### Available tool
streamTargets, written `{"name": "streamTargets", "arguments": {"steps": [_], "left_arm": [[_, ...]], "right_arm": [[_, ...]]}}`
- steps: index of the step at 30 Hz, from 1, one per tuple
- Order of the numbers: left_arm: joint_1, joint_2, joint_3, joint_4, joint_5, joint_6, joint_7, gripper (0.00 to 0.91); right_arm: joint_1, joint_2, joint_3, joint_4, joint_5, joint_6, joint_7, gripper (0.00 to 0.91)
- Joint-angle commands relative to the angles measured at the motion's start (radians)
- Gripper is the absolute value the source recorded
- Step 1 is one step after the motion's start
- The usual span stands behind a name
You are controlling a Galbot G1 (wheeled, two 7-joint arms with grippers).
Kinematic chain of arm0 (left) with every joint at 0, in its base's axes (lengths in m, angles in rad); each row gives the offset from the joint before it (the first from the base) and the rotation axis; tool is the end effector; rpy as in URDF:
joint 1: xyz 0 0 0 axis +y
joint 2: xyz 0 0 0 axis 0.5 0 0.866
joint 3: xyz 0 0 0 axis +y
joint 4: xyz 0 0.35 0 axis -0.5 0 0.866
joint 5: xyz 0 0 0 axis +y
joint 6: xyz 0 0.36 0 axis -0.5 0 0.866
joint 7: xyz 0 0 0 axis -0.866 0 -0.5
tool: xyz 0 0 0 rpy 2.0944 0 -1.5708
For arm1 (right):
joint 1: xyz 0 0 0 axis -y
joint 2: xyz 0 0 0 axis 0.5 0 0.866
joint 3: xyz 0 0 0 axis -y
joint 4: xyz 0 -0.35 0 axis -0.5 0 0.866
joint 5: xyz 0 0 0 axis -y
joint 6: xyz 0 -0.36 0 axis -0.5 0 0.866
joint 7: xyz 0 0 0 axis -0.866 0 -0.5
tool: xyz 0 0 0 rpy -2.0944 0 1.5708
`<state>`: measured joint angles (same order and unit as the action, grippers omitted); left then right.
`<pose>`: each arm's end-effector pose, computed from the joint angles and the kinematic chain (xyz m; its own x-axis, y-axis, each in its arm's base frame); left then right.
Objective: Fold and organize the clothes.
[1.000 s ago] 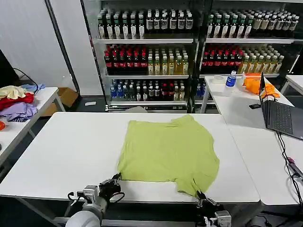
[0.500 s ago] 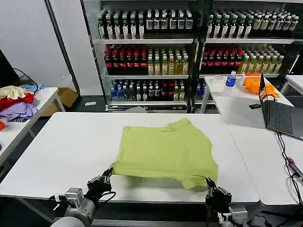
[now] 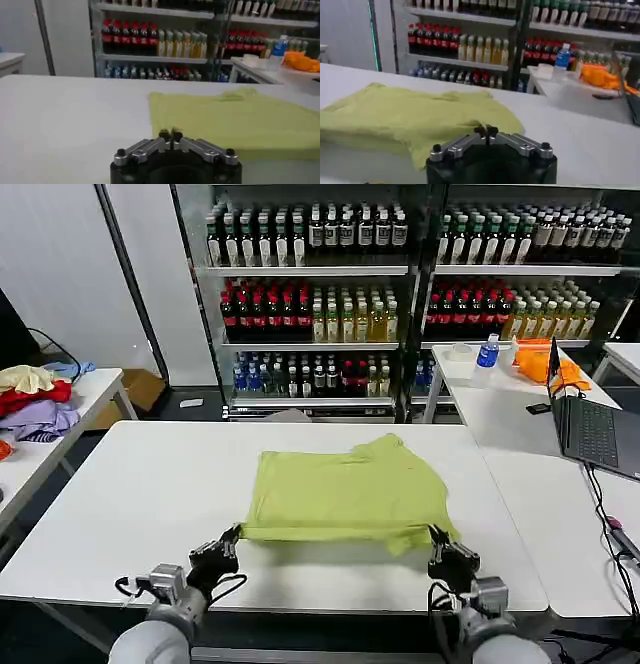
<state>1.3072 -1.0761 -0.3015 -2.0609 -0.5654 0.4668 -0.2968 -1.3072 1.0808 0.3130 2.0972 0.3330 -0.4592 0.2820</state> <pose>0.2500 0.0241 -0.2653 -0.9067 0.1524 0.3932 0.1454 0.9882 -0.0478 0.2479 -0.0222 -0.2521 -0.9537 -0.0790 0.2902 -0.1294 0.9788 -0.1587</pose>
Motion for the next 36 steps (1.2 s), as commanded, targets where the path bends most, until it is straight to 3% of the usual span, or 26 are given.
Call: {"name": "streamTargets", "arguments": {"steps": [1,11,12,13,14,15,21,30,36], "left_arm": [[-0.174,-0.008,0.106,0.182,0.038,-0.009,-0.002,0.04],[-0.235,-0.032,0.146,0.267,0.058,-0.019,-0.002,0.071],[-0.238,-0.034,0.147,0.27,0.058,-0.018,-0.002,0.171],[-0.24,-0.035,0.147,0.271,0.058,-0.017,-0.002,0.312],[-0.24,-0.037,0.147,0.271,0.058,-0.017,-0.002,0.766],[-0.24,-0.038,0.147,0.27,0.058,-0.018,-0.003,0.907],[-0.212,-0.04,0.129,0.229,0.058,-0.028,-0.008,0.907],[-0.119,-0.03,0.079,0.179,0.052,-0.03,-0.004,0.907],[-0.116,-0.039,0.083,0.212,0.047,-0.025,-0.01,0.907]], "right_arm": [[0.188,-0.017,-0.068,-0.169,-0.013,0.012,-0.007,0.0],[0.243,0.015,-0.109,-0.268,-0.069,0.037,-0.021,0.0],[0.244,0.018,-0.112,-0.27,-0.075,0.026,-0.024,0.252],[0.244,0.022,-0.115,-0.27,-0.081,0.015,-0.029,0.595],[0.24,0.024,-0.115,-0.269,-0.083,0.014,-0.031,0.907],[0.237,0.026,-0.115,-0.267,-0.084,0.012,-0.032,0.907],[0.192,0.031,-0.093,-0.239,-0.085,0.028,-0.039,0.907],[0.073,0.049,0.025,-0.133,-0.07,0.032,-0.04,0.907],[0.034,0.056,0.093,-0.158,-0.017,-0.04,-0.006,0.907]]}}
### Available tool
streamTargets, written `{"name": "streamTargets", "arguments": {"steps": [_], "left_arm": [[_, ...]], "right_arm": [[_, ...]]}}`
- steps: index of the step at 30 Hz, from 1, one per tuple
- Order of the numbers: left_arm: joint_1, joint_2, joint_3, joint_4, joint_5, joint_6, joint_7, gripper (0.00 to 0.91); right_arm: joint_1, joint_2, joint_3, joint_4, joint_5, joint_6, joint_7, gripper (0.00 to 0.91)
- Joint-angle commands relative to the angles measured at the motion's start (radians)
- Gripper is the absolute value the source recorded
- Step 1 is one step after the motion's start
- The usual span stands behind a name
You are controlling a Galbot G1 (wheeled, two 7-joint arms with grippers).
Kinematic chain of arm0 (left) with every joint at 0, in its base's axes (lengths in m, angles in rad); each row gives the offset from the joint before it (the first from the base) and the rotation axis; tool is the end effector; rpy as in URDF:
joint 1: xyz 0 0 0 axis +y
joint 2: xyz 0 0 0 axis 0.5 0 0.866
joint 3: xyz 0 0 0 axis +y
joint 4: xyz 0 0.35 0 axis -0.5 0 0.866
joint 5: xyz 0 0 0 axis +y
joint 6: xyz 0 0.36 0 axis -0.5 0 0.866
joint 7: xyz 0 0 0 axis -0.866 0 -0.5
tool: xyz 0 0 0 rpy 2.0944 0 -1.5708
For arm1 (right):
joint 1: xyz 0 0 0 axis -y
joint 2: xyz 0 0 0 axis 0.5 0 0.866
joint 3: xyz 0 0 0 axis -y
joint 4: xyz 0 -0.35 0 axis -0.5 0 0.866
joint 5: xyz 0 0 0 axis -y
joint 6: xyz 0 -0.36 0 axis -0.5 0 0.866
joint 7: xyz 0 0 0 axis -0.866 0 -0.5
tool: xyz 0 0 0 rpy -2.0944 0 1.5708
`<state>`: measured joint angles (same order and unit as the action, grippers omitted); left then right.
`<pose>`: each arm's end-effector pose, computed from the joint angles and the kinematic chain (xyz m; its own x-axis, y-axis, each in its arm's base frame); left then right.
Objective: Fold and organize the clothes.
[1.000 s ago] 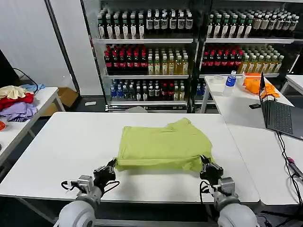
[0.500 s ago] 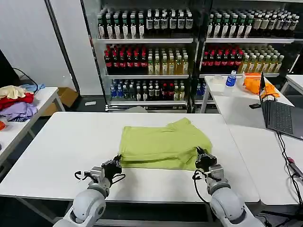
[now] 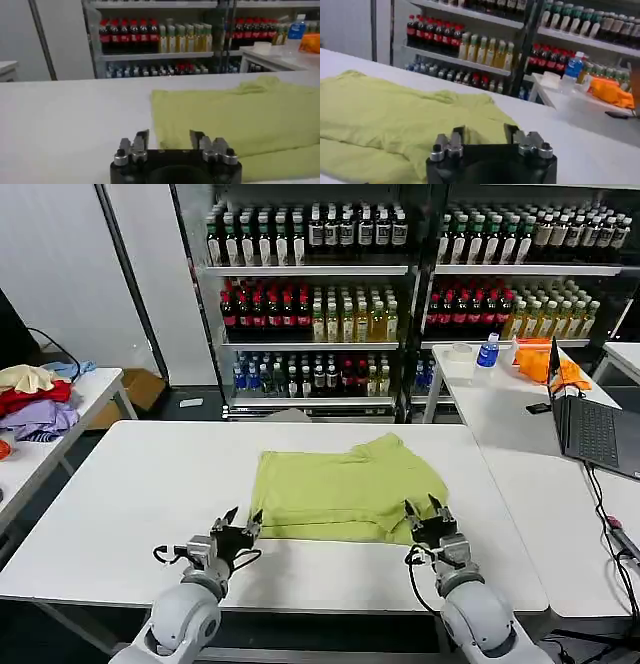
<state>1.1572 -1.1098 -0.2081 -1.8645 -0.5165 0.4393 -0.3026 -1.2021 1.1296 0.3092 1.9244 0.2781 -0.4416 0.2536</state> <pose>0.2962 0.0136 -0.3020 -0.9018 0.1184 0.4156 0.1323 0.9912 0.0046 0.2899 -0.0313 -0.2826 -0.9511 -0.0187 0.3083 -0.0825 0.9772 -0.1955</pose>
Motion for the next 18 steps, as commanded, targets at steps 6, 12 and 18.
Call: {"name": "streamTargets", "arguments": {"steps": [6,12,18], "left_arm": [[0.019,-0.005,0.002,0.049,-0.017,0.005,-0.001,0.907],[0.005,-0.007,0.011,0.077,-0.018,0.014,-0.01,0.887],[0.005,-0.003,0.019,0.086,-0.023,0.012,-0.005,0.02]], "right_arm": [[-0.087,0.014,0.111,-0.006,0.101,-0.128,0.029,0.907],[-0.086,0.026,0.098,-0.026,0.127,-0.136,0.03,0.907],[-0.08,0.027,0.071,-0.042,0.092,-0.112,0.017,0.0]]}}
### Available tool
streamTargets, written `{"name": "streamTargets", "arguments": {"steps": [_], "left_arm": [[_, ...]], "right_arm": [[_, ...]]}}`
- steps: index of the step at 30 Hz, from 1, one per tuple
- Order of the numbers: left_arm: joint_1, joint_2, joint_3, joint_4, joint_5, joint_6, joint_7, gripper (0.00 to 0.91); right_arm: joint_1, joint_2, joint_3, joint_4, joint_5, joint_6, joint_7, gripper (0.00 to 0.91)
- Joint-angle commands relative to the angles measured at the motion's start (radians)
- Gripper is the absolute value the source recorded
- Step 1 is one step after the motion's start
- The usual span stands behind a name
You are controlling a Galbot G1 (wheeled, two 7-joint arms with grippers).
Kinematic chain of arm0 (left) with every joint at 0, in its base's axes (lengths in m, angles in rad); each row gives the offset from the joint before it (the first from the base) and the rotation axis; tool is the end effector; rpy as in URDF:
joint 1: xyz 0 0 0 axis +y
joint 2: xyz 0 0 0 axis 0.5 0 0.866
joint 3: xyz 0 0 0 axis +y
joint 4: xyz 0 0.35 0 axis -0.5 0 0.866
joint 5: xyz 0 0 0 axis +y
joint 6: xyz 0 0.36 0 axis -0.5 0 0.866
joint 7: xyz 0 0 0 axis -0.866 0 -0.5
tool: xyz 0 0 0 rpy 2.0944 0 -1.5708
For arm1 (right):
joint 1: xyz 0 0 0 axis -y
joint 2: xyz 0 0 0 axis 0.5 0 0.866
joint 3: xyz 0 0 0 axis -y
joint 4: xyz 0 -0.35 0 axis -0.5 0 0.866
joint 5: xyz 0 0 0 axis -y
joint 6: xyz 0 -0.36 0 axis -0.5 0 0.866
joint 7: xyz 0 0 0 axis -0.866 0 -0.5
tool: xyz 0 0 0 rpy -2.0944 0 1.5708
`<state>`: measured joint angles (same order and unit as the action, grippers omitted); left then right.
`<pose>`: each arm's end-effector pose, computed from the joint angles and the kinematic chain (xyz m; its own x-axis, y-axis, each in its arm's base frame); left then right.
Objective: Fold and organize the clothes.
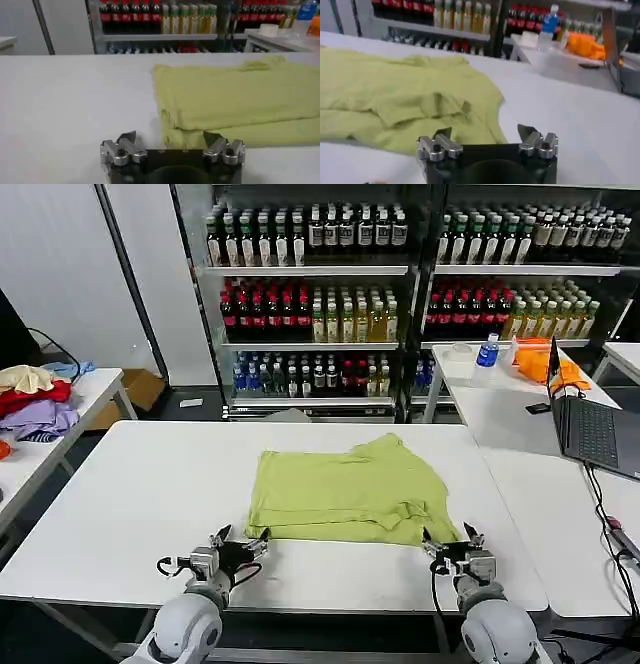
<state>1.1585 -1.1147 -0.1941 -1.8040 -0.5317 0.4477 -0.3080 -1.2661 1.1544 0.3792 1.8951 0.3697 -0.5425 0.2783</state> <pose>0.2972 0.0158 -0.3245 -0.8711 0.1019 0.4805 0.1177 0.9931 0.0028 0.2786 -0.0503 -0.3028 -0.8786 0.0526 0.4746 -0.0129 0.9909 -0.1337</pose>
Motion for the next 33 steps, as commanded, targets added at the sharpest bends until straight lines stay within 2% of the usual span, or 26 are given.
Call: {"name": "streamTargets", "arguments": {"steps": [1,12,18,22,33], "left_arm": [[0.003,0.003,0.006,0.027,-0.011,0.006,0.005,0.02],[0.003,0.005,0.015,0.021,-0.048,0.005,0.036,0.02],[0.044,0.011,0.006,-0.061,-0.047,0.006,0.037,0.02],[0.117,0.017,-0.017,-0.138,-0.045,0.008,0.029,0.02],[0.455,0.058,-0.138,-0.406,0.01,-0.014,0.018,0.02]], "right_arm": [[-0.016,0.002,-0.002,-0.012,-0.006,-0.006,-0.008,0.0],[-0.019,-0.003,-0.009,-0.003,-0.005,-0.005,-0.022,0.0],[-0.055,-0.01,-0.002,0.047,-0.011,-0.005,-0.032,0.0],[-0.136,-0.015,0.021,0.132,-0.018,-0.007,-0.036,0.0],[-0.351,-0.028,0.088,0.306,-0.051,-0.008,-0.042,0.0]]}}
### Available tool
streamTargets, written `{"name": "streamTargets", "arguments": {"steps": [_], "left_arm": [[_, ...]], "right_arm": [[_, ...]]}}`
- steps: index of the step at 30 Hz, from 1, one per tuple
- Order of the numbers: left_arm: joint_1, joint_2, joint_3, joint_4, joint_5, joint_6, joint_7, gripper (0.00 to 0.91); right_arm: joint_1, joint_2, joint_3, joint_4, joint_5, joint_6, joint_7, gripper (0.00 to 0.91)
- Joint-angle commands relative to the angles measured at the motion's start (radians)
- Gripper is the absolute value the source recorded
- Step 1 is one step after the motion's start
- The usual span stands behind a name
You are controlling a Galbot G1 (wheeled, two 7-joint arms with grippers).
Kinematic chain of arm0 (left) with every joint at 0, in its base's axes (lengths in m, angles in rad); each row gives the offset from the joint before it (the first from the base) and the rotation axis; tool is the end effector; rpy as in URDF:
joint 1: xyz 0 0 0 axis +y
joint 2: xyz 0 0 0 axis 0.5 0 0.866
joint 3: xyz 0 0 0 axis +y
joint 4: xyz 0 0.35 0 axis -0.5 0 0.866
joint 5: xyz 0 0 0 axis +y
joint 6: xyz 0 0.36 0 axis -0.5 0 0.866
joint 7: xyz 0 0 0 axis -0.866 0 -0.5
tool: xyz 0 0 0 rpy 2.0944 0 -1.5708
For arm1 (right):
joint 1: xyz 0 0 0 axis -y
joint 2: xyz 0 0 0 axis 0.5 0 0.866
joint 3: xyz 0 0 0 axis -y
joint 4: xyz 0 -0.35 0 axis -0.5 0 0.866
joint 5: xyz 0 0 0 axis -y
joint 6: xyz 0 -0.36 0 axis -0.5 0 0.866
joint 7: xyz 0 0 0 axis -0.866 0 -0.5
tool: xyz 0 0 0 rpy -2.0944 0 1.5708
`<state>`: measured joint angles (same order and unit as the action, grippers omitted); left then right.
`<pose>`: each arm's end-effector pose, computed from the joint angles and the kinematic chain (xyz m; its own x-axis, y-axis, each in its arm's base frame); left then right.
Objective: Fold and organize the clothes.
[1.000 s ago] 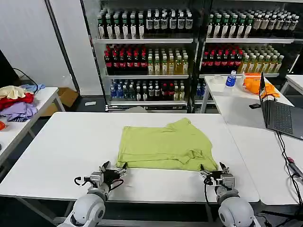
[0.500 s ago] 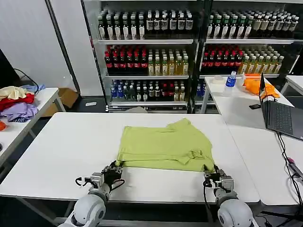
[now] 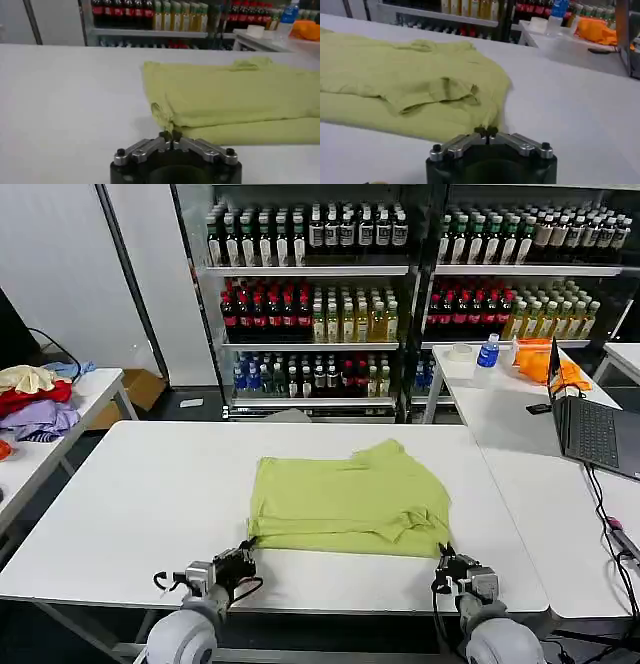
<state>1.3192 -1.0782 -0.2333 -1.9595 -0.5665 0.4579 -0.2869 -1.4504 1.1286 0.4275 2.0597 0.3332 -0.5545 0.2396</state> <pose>0.2448 0.0170 -0.3105 -0.8471 0.1712 0.5032 0.1652 0.9846 -0.0569 0.2217 -0.0499 -0.2865 -0.8693 0.0111 0.4942 -0.0729 0.9859 -0.1504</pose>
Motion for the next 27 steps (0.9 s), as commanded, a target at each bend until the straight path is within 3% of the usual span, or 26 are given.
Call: {"name": "streamTargets", "arguments": {"steps": [1,6,7,8,9,10,11,12,16,20,27], "left_arm": [[0.325,0.021,-0.112,-0.261,0.049,-0.029,-0.007,0.02],[0.39,0.021,-0.149,-0.277,0.077,-0.042,-0.007,0.02],[0.392,0.022,-0.153,-0.275,0.079,-0.041,-0.006,0.02],[0.395,0.023,-0.158,-0.272,0.08,-0.039,-0.004,0.02],[0.396,0.026,-0.164,-0.27,0.079,-0.031,-0.002,0.121],[0.397,0.028,-0.167,-0.271,0.078,-0.028,-0.002,0.595],[0.397,0.031,-0.172,-0.273,0.076,-0.026,-0.003,0.595],[0.397,0.034,-0.177,-0.277,0.075,-0.025,-0.004,0.907],[0.375,0.056,-0.214,-0.289,0.068,-0.015,0.002,0.907],[0.316,0.086,-0.26,-0.26,0.031,-0.005,-0.001,0.907],[0.092,0.167,-0.234,-0.114,-0.079,-0.023,-0.018,0.907]], "right_arm": [[-0.176,-0.001,0.04,0.147,-0.023,0.004,-0.005,0.0],[-0.18,0.01,0.022,0.152,-0.057,-0.024,-0.006,0.0],[-0.182,0.011,0.017,0.155,-0.074,-0.023,-0.01,0.141],[-0.182,0.013,0.015,0.157,-0.081,-0.024,-0.012,0.907],[-0.182,0.013,0.015,0.158,-0.082,-0.023,-0.012,0.907],[-0.181,0.014,0.017,0.167,-0.083,-0.022,-0.012,0.907],[-0.18,0.014,0.018,0.169,-0.083,-0.022,-0.012,0.907],[-0.177,0.013,0.026,0.178,-0.082,-0.01,-0.012,0.907],[-0.149,0.0,0.063,0.204,-0.08,0.04,0.002,0.907],[-0.064,-0.011,0.072,0.183,-0.041,0.043,0.025,0.907],[0.18,-0.02,-0.014,0.037,0.041,0.036,0.083,0.907]]}}
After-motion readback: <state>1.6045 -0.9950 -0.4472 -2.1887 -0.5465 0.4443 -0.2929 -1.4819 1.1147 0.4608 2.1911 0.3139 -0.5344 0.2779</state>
